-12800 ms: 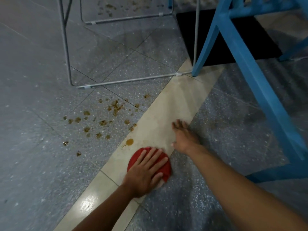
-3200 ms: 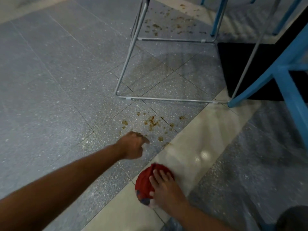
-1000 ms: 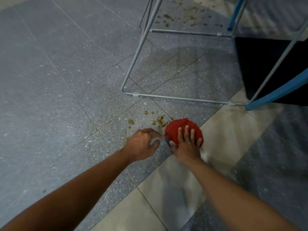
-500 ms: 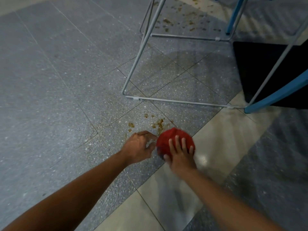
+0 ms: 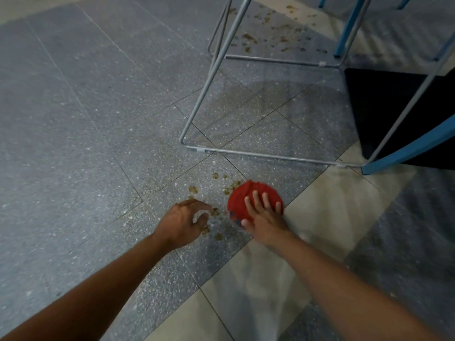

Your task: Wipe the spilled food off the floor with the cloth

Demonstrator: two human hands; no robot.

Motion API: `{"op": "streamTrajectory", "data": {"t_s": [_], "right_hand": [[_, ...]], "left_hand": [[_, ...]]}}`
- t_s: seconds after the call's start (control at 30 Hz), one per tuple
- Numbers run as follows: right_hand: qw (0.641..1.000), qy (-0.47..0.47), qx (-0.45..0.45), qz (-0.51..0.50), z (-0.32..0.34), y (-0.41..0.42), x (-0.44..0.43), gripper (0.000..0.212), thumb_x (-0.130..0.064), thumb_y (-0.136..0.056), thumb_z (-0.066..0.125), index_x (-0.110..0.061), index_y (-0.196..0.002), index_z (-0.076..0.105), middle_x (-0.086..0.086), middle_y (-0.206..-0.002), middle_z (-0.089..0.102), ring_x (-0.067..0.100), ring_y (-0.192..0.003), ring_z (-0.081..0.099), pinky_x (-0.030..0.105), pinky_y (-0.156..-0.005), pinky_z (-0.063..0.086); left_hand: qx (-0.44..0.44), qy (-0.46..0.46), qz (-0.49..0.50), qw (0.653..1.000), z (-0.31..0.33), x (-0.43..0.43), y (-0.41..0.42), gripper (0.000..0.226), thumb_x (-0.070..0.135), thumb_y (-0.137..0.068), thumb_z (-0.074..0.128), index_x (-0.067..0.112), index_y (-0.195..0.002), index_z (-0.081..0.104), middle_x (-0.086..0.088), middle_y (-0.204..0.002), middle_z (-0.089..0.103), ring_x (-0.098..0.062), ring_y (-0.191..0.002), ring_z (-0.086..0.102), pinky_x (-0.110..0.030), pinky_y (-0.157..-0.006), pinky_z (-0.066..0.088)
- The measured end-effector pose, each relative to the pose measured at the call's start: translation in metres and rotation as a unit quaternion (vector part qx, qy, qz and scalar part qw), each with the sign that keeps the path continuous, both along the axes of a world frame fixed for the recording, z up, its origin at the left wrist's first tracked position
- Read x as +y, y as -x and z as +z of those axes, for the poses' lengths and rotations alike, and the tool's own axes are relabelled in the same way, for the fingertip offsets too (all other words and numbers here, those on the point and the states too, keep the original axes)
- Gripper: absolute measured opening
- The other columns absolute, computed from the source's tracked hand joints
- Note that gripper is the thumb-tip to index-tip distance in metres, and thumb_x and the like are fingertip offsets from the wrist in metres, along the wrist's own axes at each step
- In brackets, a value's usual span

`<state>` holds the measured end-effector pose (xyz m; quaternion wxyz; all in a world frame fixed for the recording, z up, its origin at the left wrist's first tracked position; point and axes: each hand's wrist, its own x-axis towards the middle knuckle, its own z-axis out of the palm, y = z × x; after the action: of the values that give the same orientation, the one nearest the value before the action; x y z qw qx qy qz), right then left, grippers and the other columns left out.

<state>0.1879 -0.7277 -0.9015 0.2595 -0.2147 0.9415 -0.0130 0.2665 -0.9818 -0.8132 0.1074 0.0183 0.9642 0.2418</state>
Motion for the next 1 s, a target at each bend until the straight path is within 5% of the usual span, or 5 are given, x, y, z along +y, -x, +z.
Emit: {"op": "streamTrajectory", "data": {"t_s": [0.33, 0.53, 0.77, 1.0], "right_hand": [[0.998, -0.018, -0.04, -0.041, 0.003, 0.067, -0.026, 0.076, -0.06, -0.103, 0.028, -0.03, -0.161, -0.01, 0.001, -0.168, -0.024, 0.031, -0.155, -0.019, 0.065, -0.121, 0.0], [0.998, 0.021, -0.003, 0.052, -0.013, -0.04, -0.008, 0.076, -0.063, -0.1, 0.027, -0.032, -0.162, -0.004, -0.002, -0.169, -0.02, 0.029, -0.156, -0.015, 0.064, -0.118, -0.002], [0.998, -0.024, -0.056, -0.013, 0.005, 0.057, -0.045, 0.08, -0.061, -0.102, 0.032, -0.03, -0.161, -0.012, -0.001, -0.167, -0.027, 0.029, -0.154, -0.021, 0.063, -0.121, -0.002], [0.997, 0.015, -0.01, 0.072, -0.012, -0.072, -0.028, 0.082, -0.061, -0.099, 0.034, -0.029, -0.162, -0.008, -0.001, -0.164, -0.03, 0.03, -0.155, -0.018, 0.065, -0.119, -0.003]], "left_hand": [[0.003, -0.019, 0.031, 0.999, -0.003, -0.007, 0.007, 0.033, 0.032, -0.107, 0.061, 0.024, -0.138, 0.072, 0.0, -0.141, 0.07, -0.02, -0.118, 0.072, -0.028, -0.099, 0.052], [-0.023, -0.02, 0.053, 0.998, -0.002, -0.014, 0.008, 0.035, 0.035, -0.109, 0.056, 0.026, -0.141, 0.069, 0.0, -0.147, 0.066, -0.021, -0.12, 0.071, -0.032, -0.103, 0.054], [-0.009, -0.025, 0.071, 0.997, -0.004, -0.018, 0.013, 0.033, 0.035, -0.108, 0.059, 0.026, -0.137, 0.072, -0.002, -0.142, 0.07, -0.023, -0.116, 0.073, -0.032, -0.098, 0.057], [-0.027, -0.01, 0.076, 0.997, -0.001, -0.023, 0.008, 0.034, 0.032, -0.109, 0.057, 0.025, -0.139, 0.07, -0.004, -0.145, 0.068, -0.025, -0.12, 0.071, -0.036, -0.1, 0.056]]}}
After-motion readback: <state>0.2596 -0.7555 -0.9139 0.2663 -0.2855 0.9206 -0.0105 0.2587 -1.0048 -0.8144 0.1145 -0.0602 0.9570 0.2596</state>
